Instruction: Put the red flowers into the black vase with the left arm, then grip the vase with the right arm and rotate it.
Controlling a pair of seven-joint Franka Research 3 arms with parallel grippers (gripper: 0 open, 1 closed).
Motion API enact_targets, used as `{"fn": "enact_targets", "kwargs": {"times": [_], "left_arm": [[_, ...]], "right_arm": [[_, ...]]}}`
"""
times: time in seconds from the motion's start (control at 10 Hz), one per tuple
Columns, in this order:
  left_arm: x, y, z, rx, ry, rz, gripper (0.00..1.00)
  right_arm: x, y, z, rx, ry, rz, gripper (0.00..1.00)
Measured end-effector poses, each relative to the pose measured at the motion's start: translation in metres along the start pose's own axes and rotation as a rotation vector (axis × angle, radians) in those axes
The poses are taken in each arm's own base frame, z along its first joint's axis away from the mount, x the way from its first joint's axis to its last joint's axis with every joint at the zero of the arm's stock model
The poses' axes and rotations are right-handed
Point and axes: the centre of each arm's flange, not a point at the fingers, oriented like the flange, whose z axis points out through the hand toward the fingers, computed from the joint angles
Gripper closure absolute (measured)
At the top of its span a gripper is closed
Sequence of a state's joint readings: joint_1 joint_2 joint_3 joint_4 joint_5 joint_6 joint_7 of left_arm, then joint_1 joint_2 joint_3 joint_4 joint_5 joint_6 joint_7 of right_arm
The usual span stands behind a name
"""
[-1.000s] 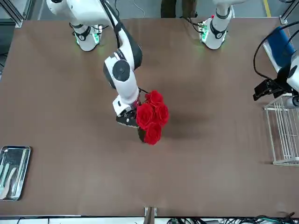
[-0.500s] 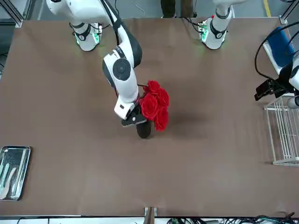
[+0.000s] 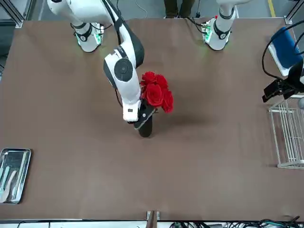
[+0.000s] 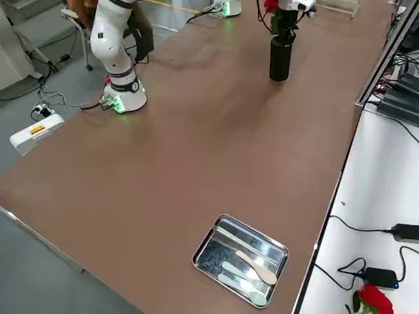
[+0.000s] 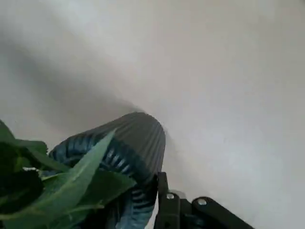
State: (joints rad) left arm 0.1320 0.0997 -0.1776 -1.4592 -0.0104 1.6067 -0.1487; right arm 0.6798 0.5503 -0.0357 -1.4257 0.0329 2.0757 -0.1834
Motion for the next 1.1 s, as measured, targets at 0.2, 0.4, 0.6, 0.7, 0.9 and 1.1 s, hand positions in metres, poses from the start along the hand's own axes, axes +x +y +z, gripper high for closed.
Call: {"fn": "enact_targets", "kwargs": {"times": [0.2,0.4,0.6,0.7,0.9,1.1], "left_arm": [[0.0,0.006,0.001,0.001,-0.002,0.011,0.0],[0.0,0.012,0.006,0.006,-0.011,0.023,0.0],[0.0,0.019,0.009,0.008,-0.014,0.037,0.0],[0.0,0.021,0.008,0.01,-0.013,0.041,0.0],[0.001,0.015,0.008,0.014,-0.012,0.03,0.0],[0.005,-0.013,0.007,0.016,-0.01,-0.017,0.0]], "right_arm": [[-0.001,0.001,0.001,0.005,-0.01,-0.166,0.68],[-0.007,0.002,0.014,0.033,-0.056,-0.25,0.68],[-0.011,0.015,0.035,0.093,-0.065,-0.281,0.68],[-0.013,0.024,0.04,0.107,-0.062,-0.286,0.68],[-0.011,0.026,0.038,0.117,-0.051,-0.29,0.65],[-0.01,0.024,0.036,0.119,-0.047,-0.294,0.54]]}}
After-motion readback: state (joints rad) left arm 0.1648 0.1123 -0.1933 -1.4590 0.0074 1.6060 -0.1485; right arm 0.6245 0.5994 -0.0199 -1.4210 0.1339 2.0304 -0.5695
